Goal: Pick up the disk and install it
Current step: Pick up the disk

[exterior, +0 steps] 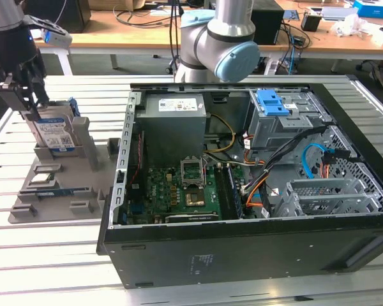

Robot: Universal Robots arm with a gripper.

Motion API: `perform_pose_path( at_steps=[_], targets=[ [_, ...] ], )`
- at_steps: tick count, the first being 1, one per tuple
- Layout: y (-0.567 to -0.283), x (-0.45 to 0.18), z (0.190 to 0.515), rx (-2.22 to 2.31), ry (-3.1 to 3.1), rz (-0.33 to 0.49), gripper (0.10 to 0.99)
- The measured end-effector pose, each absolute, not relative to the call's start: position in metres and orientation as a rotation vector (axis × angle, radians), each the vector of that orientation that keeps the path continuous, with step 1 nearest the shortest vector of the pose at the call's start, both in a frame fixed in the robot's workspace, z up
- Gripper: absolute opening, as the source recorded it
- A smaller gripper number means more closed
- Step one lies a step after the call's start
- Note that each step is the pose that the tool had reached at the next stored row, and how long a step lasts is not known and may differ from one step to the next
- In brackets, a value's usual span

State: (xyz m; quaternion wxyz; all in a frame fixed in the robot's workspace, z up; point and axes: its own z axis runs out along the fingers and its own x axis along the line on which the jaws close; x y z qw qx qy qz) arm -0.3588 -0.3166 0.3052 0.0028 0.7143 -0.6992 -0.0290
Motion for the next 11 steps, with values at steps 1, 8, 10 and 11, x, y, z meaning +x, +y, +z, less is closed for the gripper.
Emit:
perform_pose_path(
  at_steps=[1, 8, 10, 11],
  targets=[
    [-0.317, -0.359, 0.303, 2.241, -2.192, -0.091, 0.663],
    [-0.317, -0.359, 0.288, 2.249, -2.184, -0.091, 0.663],
    [-0.317, -0.359, 0.286, 2.249, -2.183, -0.091, 0.663],
    [-0.317, -0.359, 0.286, 2.249, -2.183, -0.091, 0.663]
  ],
)
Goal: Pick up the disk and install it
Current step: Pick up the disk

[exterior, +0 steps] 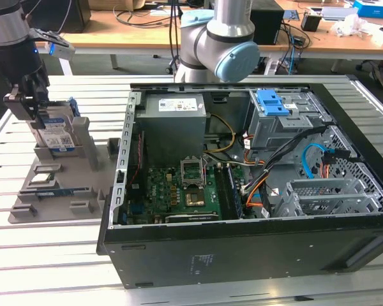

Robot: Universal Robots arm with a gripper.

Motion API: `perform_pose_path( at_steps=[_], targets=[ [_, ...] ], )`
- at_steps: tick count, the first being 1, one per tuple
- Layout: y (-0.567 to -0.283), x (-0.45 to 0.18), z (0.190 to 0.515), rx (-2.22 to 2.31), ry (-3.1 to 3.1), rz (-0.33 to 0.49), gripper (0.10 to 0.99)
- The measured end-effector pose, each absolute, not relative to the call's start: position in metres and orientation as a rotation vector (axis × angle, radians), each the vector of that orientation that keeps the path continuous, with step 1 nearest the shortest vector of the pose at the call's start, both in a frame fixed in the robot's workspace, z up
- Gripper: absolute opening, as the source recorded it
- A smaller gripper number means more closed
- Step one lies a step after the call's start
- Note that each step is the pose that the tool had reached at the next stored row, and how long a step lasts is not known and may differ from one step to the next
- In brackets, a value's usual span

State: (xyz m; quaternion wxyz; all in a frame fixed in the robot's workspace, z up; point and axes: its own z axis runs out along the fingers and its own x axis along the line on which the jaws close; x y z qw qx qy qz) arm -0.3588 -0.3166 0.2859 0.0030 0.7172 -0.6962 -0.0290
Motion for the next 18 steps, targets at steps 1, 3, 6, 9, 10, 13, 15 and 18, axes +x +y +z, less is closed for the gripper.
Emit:
perform_pose_path(
  at_steps=[1, 3, 6, 9, 10, 13, 15, 18],
  targets=[
    [-0.3166, -0.3588, 0.2859, 2.249, -2.183, -0.091, 0.663],
    [-0.3166, -0.3588, 0.2859, 2.249, -2.183, -0.091, 0.663],
    [-0.3166, -0.3588, 0.2859, 2.249, -2.183, -0.091, 0.663],
    [-0.3166, -0.3588, 0.2858, 2.249, -2.183, -0.091, 0.518],
    [-0.3166, -0.3588, 0.2858, 2.249, -2.183, -0.091, 0.518],
    [-0.3166, -0.3588, 0.2858, 2.249, -2.183, -0.09, 0.365],
    [-0.3166, -0.3588, 0.2858, 2.249, -2.183, -0.09, 0.365],
    [-0.3166, -0.3588, 0.2858, 2.249, -2.183, -0.09, 0.365]
  ],
)
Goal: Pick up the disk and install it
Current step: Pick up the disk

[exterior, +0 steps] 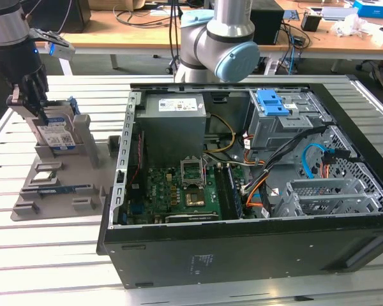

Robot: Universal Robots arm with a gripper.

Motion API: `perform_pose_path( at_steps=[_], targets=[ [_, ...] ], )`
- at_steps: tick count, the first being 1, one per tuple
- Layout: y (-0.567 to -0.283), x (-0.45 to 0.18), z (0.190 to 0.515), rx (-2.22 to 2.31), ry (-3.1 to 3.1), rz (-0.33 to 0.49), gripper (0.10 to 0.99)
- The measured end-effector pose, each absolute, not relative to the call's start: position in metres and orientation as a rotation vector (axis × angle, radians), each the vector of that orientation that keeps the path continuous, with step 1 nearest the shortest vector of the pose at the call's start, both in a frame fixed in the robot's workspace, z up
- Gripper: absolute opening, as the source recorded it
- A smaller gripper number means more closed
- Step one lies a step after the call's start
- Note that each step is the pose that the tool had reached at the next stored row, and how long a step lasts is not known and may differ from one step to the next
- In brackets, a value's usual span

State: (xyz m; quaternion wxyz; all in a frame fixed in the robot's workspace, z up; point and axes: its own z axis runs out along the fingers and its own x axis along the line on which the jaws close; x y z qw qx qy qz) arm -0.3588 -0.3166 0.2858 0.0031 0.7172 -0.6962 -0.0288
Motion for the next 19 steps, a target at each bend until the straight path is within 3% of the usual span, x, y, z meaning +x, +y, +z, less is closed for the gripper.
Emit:
perform_pose_path(
  at_steps=[19],
  targets=[
    [-0.316, -0.359, 0.299, 2.249, -2.183, -0.09, 0.365]
  ],
)
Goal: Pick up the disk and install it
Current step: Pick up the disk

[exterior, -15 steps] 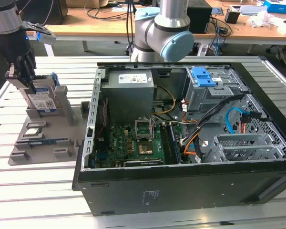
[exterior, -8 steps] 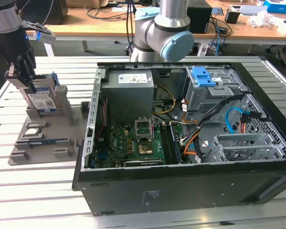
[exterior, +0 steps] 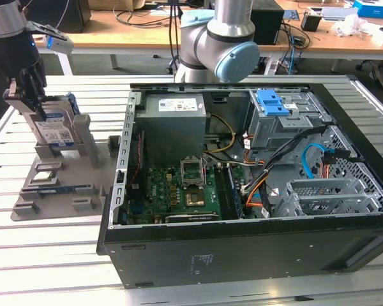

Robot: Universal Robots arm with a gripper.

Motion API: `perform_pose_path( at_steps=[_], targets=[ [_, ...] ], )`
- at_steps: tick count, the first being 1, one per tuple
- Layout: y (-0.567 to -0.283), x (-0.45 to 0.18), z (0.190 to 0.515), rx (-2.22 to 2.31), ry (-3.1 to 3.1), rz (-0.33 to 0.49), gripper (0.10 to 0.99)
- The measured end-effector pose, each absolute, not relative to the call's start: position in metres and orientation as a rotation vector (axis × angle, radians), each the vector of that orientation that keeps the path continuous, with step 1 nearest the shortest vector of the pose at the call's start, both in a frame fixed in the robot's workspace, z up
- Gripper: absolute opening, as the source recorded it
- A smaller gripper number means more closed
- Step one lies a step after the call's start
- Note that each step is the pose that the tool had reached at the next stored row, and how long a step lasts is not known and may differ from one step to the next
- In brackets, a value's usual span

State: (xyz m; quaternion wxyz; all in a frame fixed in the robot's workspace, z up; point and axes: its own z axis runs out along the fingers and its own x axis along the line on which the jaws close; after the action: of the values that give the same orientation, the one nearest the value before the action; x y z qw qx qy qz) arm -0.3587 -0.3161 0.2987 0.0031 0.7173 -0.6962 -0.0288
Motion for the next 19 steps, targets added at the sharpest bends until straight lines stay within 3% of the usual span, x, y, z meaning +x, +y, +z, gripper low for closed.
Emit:
perform_pose_path(
  at_steps=[19],
  targets=[
    [-0.316, -0.358, 0.319, 2.249, -2.183, -0.09, 0.365]
  ],
)
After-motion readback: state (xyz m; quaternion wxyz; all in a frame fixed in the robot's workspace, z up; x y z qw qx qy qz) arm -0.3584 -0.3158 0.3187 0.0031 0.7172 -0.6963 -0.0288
